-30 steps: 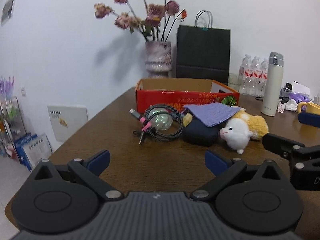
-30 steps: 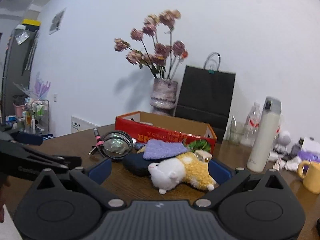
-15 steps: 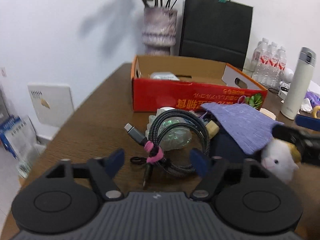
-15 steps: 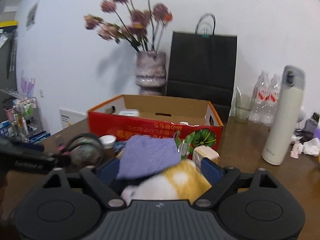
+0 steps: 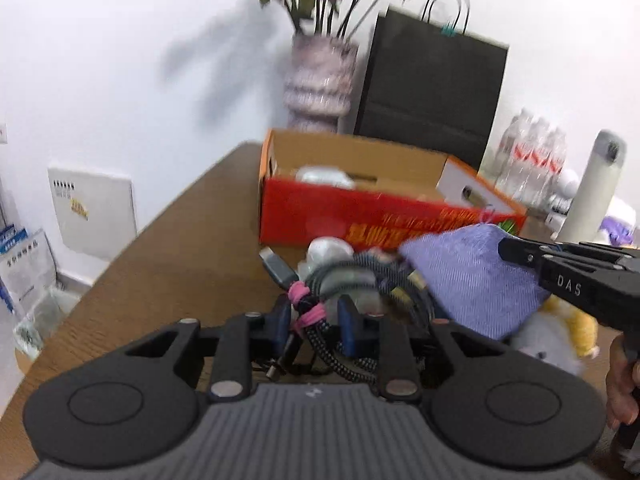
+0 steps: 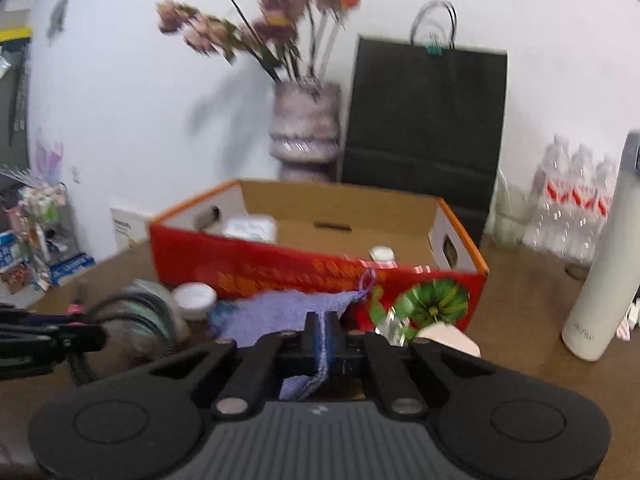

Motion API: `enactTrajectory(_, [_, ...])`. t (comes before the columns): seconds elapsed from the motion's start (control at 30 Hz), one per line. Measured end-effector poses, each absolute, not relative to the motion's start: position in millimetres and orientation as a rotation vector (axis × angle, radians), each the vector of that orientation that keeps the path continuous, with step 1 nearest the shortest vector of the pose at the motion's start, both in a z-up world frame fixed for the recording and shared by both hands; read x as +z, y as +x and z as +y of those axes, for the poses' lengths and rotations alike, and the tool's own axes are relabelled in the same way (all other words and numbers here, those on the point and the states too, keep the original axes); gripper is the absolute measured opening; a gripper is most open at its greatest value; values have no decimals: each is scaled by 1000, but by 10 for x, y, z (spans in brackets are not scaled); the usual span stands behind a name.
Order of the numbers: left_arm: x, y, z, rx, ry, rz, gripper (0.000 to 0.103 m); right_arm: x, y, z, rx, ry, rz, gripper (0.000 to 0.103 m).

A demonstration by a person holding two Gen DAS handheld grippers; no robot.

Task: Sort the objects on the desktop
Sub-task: 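Grasp the black braided cable with the left tool while the right tool grasps the purple cloth, then lift the cable and cloth and carry both over the cardboard box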

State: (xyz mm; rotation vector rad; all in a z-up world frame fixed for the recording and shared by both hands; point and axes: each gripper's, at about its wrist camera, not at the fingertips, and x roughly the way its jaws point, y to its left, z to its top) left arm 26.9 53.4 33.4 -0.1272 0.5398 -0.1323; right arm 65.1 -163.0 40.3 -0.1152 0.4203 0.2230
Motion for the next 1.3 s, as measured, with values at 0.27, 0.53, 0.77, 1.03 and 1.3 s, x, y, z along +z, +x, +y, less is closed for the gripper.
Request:
enactTrajectory(0.27, [744,-295,367,-160,-96,415,24,820,-124,-1516,267,-149,254,2])
enactTrajectory(0.53, [1016,-917,283,-181,-106,337,24,1052,-999,-1578,248,-151,129,2])
enactTrajectory(0.77, [1200,-1287,213,-213,-94,270,24,1188,-1505,-1732,210,-150,50,2])
enactTrajectory(1.03, [1347,-1057,131,-237,-80,241,24,1358,-1319,-1847,178,-159,22,2])
enactTrajectory(1.3, [1744,-336,106,-247,-39,160,24,1679,-588,-1865,172,-190,-20,2])
